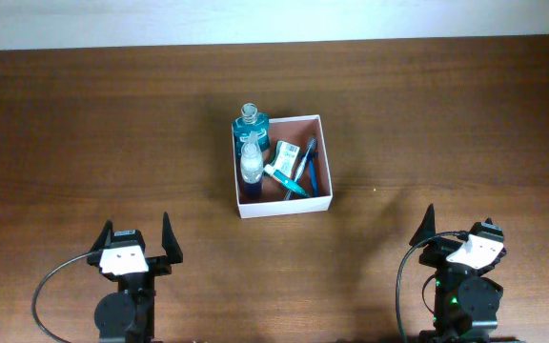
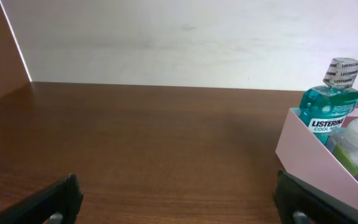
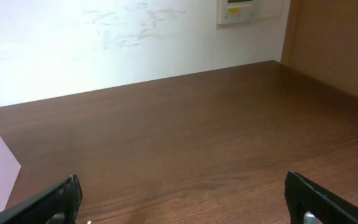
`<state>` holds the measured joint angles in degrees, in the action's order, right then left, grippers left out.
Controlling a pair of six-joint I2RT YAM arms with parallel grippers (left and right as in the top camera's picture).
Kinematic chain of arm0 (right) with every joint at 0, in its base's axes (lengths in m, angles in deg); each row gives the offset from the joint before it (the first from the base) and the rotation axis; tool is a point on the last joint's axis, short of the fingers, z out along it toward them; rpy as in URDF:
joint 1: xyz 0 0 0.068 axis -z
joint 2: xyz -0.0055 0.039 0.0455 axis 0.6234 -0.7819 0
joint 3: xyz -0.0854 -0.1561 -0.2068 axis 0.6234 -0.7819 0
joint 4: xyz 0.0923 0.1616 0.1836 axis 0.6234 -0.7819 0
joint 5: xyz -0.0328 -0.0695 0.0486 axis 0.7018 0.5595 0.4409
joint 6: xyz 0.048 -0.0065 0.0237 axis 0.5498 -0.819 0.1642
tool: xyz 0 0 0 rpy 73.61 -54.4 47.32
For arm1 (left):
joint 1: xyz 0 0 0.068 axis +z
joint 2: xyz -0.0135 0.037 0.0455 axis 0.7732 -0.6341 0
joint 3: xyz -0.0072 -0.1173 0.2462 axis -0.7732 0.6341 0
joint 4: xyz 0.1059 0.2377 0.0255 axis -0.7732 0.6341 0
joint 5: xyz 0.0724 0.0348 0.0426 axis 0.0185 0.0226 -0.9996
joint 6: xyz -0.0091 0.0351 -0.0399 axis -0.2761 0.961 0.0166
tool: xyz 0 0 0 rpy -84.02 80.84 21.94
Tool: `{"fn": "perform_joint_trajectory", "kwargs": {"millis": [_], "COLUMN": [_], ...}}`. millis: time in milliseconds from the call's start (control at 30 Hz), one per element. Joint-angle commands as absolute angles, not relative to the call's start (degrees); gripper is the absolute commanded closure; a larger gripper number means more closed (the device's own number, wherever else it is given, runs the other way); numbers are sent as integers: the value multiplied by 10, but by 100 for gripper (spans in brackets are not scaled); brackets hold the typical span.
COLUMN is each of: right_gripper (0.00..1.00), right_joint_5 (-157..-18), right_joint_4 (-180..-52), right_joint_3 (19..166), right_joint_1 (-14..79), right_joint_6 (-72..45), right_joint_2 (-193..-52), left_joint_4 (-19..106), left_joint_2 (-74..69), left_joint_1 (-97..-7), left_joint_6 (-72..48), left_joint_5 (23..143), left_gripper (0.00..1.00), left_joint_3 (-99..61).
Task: Pack container
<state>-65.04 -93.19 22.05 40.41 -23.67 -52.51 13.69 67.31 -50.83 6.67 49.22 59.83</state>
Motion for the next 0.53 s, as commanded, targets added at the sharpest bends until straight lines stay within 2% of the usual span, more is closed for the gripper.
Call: {"fn": "perform_joint_trajectory", "kwargs": {"millis": [0,500], "right_gripper": [1,2], "right_joint_5": [-654,-654], "right_joint_4": [-938,-938], "right_joint_3": [219,219], "right_joint_1": [409,409], "right_joint_6": [-241,-241], "right_joint_2": [-524,-524], "left_joint_4": [137,137], "left_joint_2": [679,679], "left_joint_1": [-505,-505], "left_joint_6": [76,76], "left_joint_5": [499,498], "left_gripper": [0,1], "left_joint_3": [604,604]}}
